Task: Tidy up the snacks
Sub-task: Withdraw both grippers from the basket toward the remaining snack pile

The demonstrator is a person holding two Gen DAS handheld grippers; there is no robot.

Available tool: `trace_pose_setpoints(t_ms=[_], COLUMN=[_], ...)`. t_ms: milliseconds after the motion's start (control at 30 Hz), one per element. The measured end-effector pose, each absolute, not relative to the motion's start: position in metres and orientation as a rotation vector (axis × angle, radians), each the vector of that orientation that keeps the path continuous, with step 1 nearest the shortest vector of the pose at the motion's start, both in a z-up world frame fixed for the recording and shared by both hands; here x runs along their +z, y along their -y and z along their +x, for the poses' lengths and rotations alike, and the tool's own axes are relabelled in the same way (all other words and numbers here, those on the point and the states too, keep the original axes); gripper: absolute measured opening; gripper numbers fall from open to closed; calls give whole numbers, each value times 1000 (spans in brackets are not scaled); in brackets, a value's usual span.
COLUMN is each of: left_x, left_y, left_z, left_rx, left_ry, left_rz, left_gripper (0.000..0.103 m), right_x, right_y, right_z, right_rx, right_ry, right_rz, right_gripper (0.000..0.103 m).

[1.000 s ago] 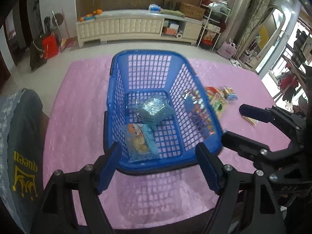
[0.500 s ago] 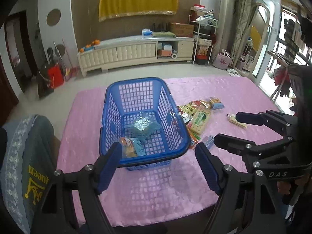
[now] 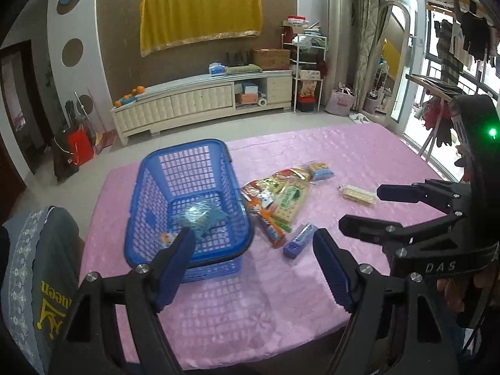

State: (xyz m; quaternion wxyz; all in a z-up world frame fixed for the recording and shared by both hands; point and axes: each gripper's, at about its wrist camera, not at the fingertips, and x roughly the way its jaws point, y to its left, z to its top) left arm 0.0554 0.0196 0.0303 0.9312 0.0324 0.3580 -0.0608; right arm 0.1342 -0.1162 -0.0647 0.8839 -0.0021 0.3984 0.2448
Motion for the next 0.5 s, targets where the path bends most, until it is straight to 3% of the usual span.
trace_pose_setpoints(t_ms=[200,233,267,500], left_x=[21,19,16,-2], left_y=[1,5,11,43], left_z=[70,70,74,92], left_rx=[-144,-149,-153,-211], left_ry=[-752,-756,-765,-799], left_rz=[47,51,62,109], left_gripper=[76,77,84,84], right_x=[-73,-74,-75,-93], right_y=[150,156,161,189], right_z=[142,141,140,152], right_rx=[452,449,435,373], right_ry=[-832,-822,-808,-844], right_rz=[25,26,18,-15], right_gripper=[87,87,87,87])
